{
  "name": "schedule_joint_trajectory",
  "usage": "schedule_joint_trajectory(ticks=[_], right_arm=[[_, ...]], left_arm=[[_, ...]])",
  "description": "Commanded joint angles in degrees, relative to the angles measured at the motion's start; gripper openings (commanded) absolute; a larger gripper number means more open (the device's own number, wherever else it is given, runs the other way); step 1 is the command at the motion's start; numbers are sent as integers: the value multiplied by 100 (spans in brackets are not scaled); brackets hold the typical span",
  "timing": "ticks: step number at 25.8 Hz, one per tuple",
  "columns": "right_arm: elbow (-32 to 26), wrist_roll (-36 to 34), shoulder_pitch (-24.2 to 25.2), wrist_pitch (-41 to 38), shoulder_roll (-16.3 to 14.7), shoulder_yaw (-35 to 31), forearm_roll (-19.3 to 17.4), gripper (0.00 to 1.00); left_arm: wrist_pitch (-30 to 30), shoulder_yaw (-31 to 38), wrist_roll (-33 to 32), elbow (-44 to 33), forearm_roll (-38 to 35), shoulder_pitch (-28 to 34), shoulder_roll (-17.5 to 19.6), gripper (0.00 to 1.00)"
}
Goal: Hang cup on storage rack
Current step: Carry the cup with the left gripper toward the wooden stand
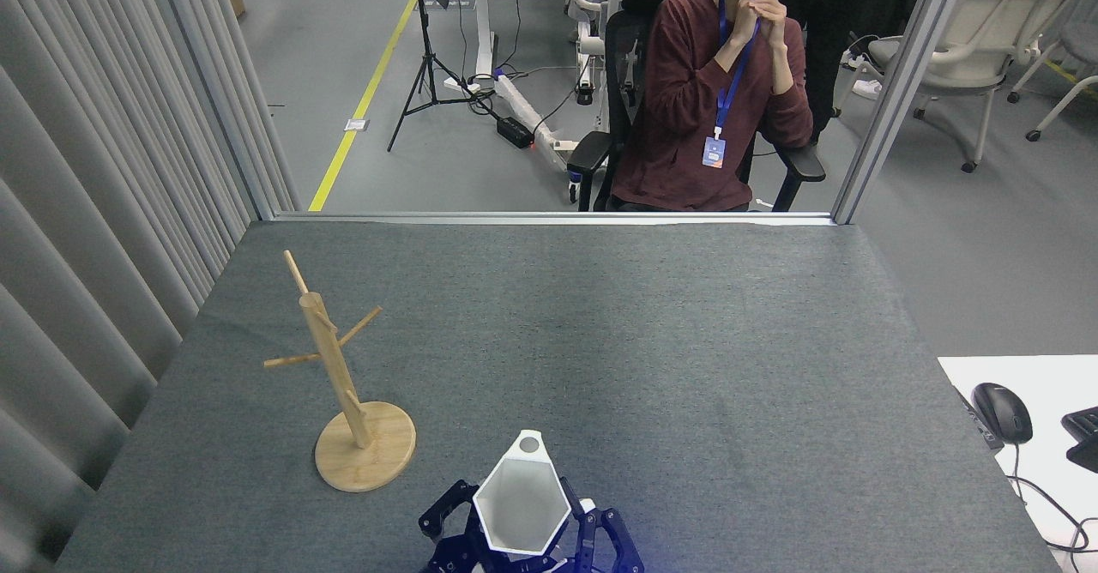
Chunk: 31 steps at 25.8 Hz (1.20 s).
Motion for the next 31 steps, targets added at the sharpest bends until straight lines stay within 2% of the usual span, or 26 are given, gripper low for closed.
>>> schedule_joint_trajectory(ticks=[1,14,16,17,20,21,22,24,26,28,31], right_arm=[[-76,-65,-2,11,1,-6,-8,99],[-796,-127,-81,-16,10,-77,-87,99],[-884,-197,-186,11,71,-665,-492,99],[-876,-144,-309,19,80,-1087,-869,99],[-638,154,-502,116,45,-2511,-2311,99],[-427,330,-520,125,-25,-2951,-2592,99],[-173,488,-529,107,-148,-3337,-2654,99],[197,576,-371,64,-675,-3663,-2496,99],[390,559,86,64,-1291,-3610,-2206,99],[399,550,464,55,-1449,-3452,-2021,99],[408,550,526,55,-1475,-3373,-1837,99]], left_arm=[[6,8,60,10,-2,-1,-6,32],[235,16,60,379,-142,-71,-15,33],[235,25,60,379,-142,-71,-6,33],[235,34,60,379,-142,-71,-6,33],[253,104,60,352,-160,-53,3,34],[253,166,60,335,-160,-44,3,34],[270,280,60,326,-151,-36,3,34],[340,623,78,308,-151,8,21,34],[516,886,183,300,-125,140,64,34],[762,1010,306,89,-125,298,91,34],[1281,1247,333,-395,-125,483,170,34]])
